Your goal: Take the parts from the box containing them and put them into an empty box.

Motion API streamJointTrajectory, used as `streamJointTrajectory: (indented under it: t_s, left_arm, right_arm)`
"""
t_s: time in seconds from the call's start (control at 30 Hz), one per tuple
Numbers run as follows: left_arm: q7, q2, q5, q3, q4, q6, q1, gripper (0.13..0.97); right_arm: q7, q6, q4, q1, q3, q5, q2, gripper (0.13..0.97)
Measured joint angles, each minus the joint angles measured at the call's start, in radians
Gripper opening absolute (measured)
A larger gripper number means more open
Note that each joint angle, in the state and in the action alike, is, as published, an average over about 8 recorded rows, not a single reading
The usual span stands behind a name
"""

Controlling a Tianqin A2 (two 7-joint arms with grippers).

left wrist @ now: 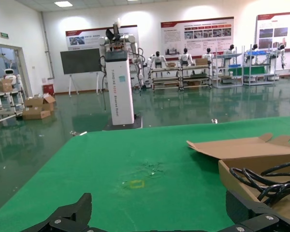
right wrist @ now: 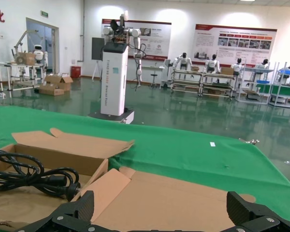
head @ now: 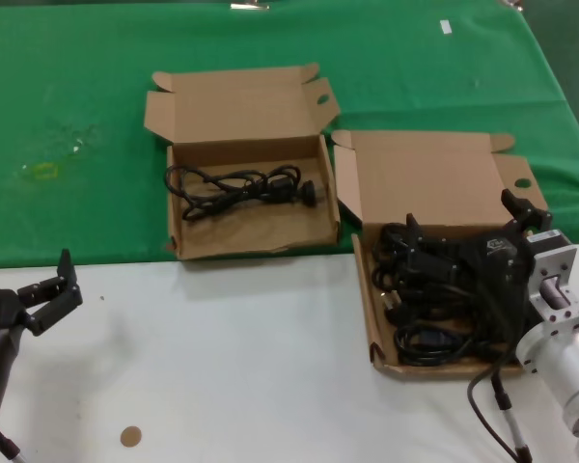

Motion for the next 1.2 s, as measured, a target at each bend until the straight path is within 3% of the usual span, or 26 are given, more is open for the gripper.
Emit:
streamJointTrajectory:
  t_s: [1.2]
  left_arm:
    - [0.000,0.000,0.000,0.000,0.000,0.000,0.000,0.966]
  right_arm:
    - [0.000,0.000,0.000,0.000,0.000,0.000,0.000,0.966]
